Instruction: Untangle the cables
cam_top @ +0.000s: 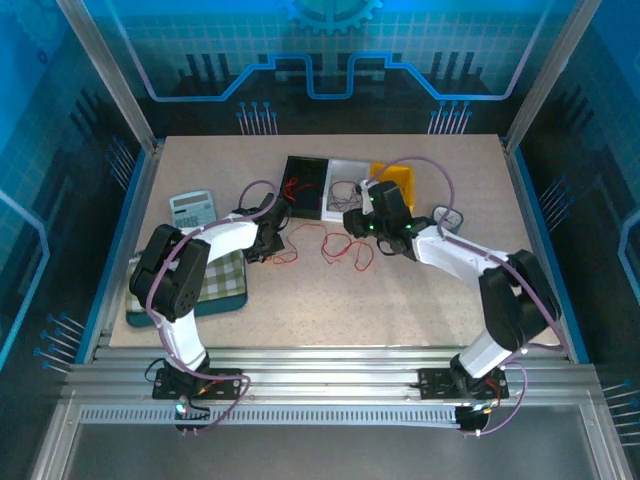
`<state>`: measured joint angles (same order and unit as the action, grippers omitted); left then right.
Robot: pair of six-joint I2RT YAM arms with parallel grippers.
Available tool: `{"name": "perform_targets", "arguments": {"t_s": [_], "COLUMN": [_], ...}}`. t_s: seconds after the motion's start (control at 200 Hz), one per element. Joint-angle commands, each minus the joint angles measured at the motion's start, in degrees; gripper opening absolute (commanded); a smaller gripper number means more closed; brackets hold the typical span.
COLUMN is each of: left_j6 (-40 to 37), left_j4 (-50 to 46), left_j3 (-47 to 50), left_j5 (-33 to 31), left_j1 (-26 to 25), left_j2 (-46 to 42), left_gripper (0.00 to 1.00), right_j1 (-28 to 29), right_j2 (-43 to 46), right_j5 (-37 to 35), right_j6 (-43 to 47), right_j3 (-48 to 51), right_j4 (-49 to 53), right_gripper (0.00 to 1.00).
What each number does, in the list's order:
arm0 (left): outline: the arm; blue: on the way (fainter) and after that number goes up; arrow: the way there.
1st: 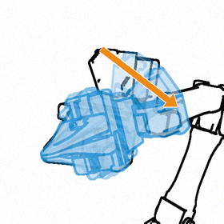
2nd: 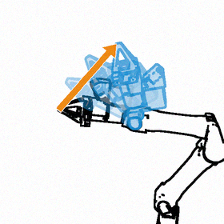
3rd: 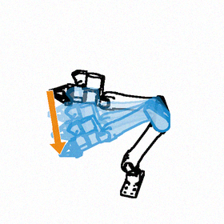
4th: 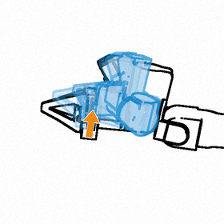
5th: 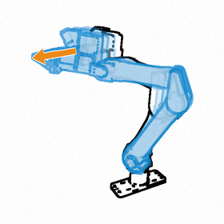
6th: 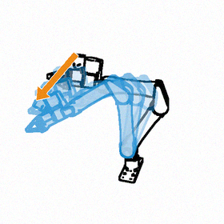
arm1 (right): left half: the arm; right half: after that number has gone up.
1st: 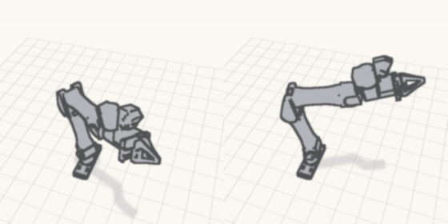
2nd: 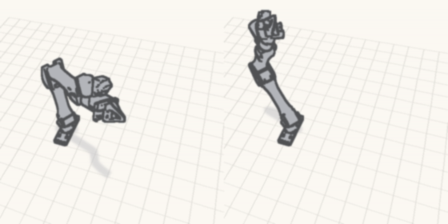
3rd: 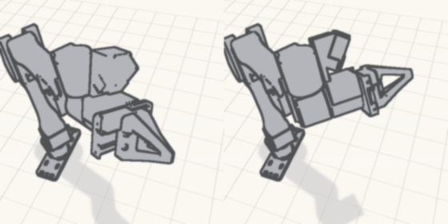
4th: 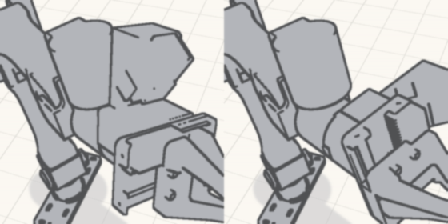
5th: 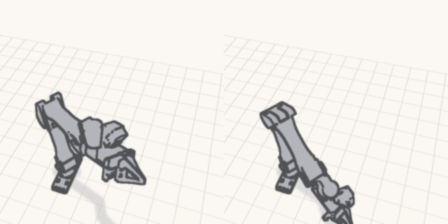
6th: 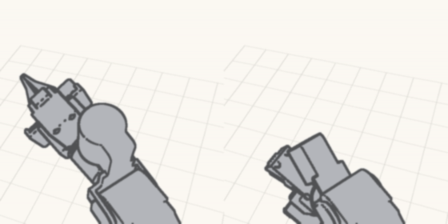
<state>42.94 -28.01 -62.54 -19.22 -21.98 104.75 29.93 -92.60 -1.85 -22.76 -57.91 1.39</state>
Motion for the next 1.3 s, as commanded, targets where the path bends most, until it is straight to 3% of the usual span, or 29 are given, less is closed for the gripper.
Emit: {"name": "perform_targets", "arguments": {"t_s": [0.0, 0.355, 0.546, 0.661, 1.026, 1.296], "left_j6": [-0.8, -0.62, -0.74, -0.78, -0.91, -1.24], "left_j4": [-1.08, -0.86, -0.79, -0.82, -0.77, -0.69], "left_j3": [-0.61, -0.32, -0.23, -0.34, -0.56, -1.18], "left_j5": [0.72, 0.65, 0.7, 0.68, 1.08, 1.48], "left_j1": [-0.43, -0.43, -0.43, -0.43, -0.43, -0.43], "left_j2": [0.81, 0.55, 0.54, 0.63, 1.24, 2.04], "left_gripper": [0.0, 0.0, 0.0, 0.0, 0.0, 0.0], "right_j1": [-0.07, 0.03, 0.12, 0.3, 3.63, 3.02], "right_j2": [-4.52, -11.05, -7.06, -6.78, 4.86, -0.3], "right_j5": [1.43, 1.05, 3.34, 3.61, -4.98, 6.07], "right_j6": [-0.79, 0.53, 1.39, 2.16, 7.59, 9.58], "right_j3": [-2.42, -9.06, -5.08, -5.15, 5.02, 4.4], "right_j4": [8.4, 19.19, 11.39, 11.76, 3.57, 10.26], "right_gripper": [0.34, 0.35, 0.39, 0.43, 0.5, 0.47]}}
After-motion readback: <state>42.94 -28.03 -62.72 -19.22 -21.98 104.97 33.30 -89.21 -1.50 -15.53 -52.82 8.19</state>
